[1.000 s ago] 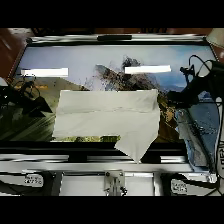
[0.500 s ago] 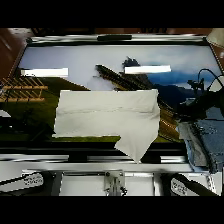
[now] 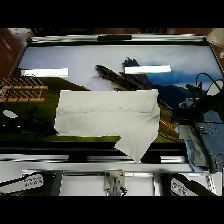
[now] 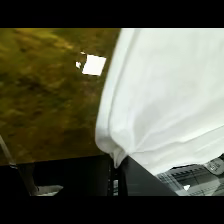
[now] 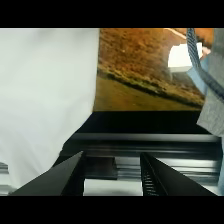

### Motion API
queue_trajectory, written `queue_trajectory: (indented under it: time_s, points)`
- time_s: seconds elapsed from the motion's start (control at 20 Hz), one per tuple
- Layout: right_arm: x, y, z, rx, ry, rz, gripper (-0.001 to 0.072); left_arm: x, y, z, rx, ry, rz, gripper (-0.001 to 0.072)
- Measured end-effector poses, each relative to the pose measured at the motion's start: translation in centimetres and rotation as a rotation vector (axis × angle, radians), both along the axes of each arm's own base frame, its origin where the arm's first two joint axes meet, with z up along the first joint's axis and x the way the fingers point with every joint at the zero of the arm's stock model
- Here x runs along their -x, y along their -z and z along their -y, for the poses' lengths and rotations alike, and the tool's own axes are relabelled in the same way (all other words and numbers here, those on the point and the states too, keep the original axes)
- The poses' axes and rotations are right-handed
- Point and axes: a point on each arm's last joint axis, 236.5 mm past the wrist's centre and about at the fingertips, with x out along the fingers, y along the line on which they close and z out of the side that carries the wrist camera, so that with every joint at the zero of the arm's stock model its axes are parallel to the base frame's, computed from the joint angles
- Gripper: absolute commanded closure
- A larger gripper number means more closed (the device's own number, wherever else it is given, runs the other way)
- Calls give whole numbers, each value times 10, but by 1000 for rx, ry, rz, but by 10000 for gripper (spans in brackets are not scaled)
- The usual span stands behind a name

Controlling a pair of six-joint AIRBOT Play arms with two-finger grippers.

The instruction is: Fold the shirts.

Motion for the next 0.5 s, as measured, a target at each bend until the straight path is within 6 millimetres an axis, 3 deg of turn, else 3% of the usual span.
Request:
queue_trajectory:
  time_s: [0.25,0.5]
  points:
    - [56,48,-34,-127,16,-136,247,1,-1,4,6,6,-3,666]
    - [67,89,-70,-248,159,-105,247,5,-2,7,19,21,-16,666]
